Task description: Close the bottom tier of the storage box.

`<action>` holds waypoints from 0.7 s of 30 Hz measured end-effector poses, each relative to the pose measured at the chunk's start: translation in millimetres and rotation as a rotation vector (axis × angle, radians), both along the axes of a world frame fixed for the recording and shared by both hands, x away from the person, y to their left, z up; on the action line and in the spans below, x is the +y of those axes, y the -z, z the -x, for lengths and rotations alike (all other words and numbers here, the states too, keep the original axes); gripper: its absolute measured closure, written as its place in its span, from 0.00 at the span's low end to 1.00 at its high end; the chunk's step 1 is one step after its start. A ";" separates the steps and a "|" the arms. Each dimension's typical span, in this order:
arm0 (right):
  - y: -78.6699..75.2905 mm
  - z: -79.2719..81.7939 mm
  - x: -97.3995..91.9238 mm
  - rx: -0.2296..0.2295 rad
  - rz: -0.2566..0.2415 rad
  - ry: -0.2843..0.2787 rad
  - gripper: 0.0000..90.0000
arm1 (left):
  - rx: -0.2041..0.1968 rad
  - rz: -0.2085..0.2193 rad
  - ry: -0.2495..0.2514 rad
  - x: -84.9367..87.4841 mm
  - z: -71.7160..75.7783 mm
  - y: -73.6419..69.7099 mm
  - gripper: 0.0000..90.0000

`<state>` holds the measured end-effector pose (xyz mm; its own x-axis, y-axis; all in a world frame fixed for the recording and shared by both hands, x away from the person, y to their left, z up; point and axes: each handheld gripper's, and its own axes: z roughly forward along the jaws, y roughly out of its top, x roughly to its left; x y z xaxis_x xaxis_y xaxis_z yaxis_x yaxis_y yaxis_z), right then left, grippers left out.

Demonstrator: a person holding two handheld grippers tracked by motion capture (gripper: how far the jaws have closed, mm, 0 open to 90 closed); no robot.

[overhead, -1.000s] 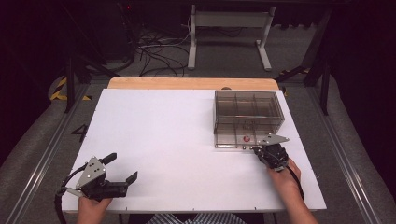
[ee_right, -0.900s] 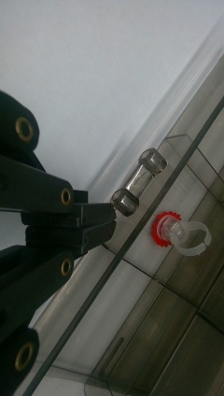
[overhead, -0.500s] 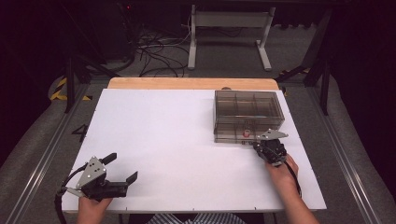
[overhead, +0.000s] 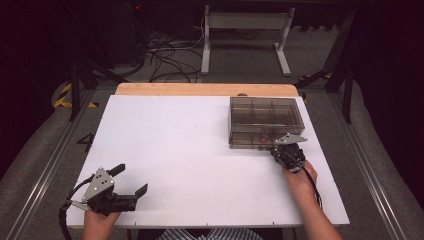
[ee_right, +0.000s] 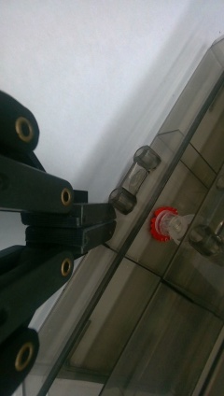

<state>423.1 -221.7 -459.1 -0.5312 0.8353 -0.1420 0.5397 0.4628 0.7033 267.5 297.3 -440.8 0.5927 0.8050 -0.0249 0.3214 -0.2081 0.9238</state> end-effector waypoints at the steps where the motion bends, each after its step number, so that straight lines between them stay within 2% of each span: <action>1: 0.2 -1.0 0.1 0.002 0.001 0.003 1.00 | 0.000 0.000 0.000 0.0 0.0 0.0 0.02; 21: 1.4 -18.6 1.3 -0.004 -0.025 0.034 1.00 | 0.001 -0.001 -0.001 -0.2 -0.6 0.2 0.02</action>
